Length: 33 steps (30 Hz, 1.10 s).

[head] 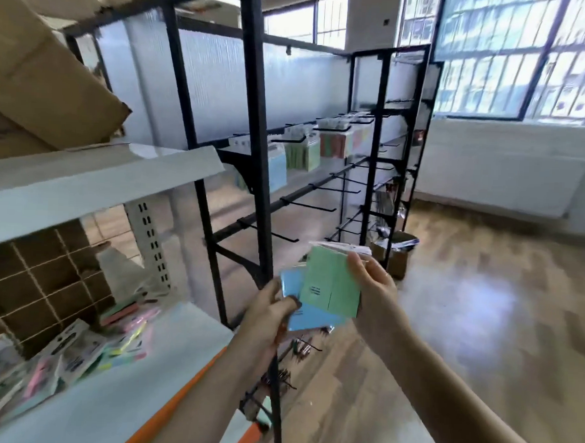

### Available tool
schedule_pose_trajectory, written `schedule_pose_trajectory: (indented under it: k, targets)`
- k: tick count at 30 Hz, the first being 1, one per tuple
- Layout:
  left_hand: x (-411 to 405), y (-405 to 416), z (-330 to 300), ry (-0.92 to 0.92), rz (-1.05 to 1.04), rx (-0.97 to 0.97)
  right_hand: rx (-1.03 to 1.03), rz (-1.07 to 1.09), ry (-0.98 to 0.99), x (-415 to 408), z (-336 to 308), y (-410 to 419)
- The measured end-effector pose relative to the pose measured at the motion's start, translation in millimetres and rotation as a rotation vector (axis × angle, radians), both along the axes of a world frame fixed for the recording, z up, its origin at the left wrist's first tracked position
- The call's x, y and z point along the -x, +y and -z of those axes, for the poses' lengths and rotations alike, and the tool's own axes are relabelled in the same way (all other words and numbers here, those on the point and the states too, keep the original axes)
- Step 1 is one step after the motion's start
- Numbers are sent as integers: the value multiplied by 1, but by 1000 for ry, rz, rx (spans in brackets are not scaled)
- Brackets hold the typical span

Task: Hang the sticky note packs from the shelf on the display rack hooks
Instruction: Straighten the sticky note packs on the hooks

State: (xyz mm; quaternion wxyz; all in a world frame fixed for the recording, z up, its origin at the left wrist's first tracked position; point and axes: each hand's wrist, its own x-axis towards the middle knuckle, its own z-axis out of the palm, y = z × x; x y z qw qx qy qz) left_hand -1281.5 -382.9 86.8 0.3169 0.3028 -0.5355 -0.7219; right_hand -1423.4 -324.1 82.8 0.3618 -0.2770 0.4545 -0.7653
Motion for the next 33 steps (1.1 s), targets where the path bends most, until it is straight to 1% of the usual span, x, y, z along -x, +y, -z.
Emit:
schedule_pose_trajectory:
  k: [3,5,7,10,14,17,19,21,23,27,30,33]
  targets:
    - [47,-19,-5,70,95,-68,10,73,35,42,-8,-15]
    - [76,-37,-9,119,162,-78,15,74,30,73,-15,-30]
    - [103,-57,-15,138,209,-41,4,66,-12,101,-22,-46]
    - [140,-83,-24,136,196,61,9,68,-38,136,-31,-68]
    - [181,-108,-28,109,88,136,28,76,-53,177,-36,-87]
    - [203,-120,-25,52,-62,203,-37,123,-39,203,-33,-96]
    - [217,-129,-23,26,-145,239,-116,148,50,217,-29,-104]
    - [229,-139,-20,2,-195,300,-172,142,197,227,-27,-115]
    - [237,-148,-19,-37,-221,371,-170,74,314,236,-27,-129]
    - [247,-165,-18,-37,-307,355,-137,-94,395,250,-34,-157]
    - [250,-172,-21,-111,-453,467,-128,-193,457,260,-47,-177]
    - [250,-173,-30,-161,-610,510,-56,-298,524,263,-58,-194]
